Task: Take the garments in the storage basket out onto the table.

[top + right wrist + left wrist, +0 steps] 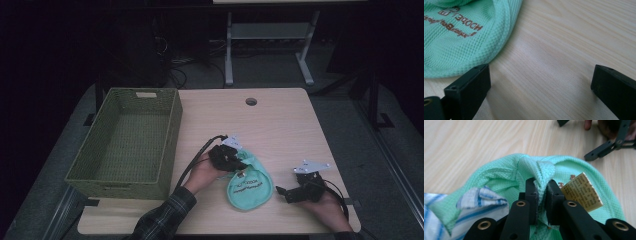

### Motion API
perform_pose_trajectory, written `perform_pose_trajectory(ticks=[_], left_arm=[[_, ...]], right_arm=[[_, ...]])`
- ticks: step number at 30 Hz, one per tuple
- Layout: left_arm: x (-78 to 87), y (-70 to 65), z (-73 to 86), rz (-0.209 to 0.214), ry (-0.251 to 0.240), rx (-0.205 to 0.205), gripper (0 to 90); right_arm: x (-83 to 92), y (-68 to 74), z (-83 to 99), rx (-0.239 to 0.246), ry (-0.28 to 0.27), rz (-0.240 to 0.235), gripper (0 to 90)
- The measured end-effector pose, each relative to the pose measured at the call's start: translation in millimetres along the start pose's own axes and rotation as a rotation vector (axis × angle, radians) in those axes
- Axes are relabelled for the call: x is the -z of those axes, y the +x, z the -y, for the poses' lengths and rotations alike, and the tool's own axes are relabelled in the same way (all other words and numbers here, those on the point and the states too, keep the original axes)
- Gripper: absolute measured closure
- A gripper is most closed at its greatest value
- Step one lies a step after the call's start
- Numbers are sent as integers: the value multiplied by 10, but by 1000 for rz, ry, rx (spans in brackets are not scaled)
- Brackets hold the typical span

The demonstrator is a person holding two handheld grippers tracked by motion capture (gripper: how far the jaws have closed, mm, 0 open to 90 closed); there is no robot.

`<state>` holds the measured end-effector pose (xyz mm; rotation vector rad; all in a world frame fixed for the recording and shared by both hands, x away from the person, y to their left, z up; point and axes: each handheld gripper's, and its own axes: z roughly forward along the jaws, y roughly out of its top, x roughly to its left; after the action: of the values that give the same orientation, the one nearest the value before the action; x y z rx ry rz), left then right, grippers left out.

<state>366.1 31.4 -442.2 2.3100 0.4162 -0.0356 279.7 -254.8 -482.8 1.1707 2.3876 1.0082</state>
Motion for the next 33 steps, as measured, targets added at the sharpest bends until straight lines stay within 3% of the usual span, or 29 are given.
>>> perform_pose_trajectory(ticks=[5,9,12,17,24,26,30,33], left_arm=[[-106,19,56,1,37,5,810],[-149,30,87,9,33,15,803],[-117,23,71,2,33,10,732],[64,-12,22,-34,8,22,557],[390,-74,67,-73,-22,46,498],[464,-82,117,-86,-31,59,548],[556,-108,232,-114,-30,95,750],[570,-135,305,-119,-3,109,881]], right_arm=[[0,0,0,0,0,0,22],[0,0,0,0,0,0,22],[0,0,0,0,0,0,22],[0,0,0,0,0,0,22],[0,0,0,0,0,0,21],[0,0,0,0,0,0,21],[0,1,0,-1,0,0,22],[0,1,0,-1,0,0,22]])
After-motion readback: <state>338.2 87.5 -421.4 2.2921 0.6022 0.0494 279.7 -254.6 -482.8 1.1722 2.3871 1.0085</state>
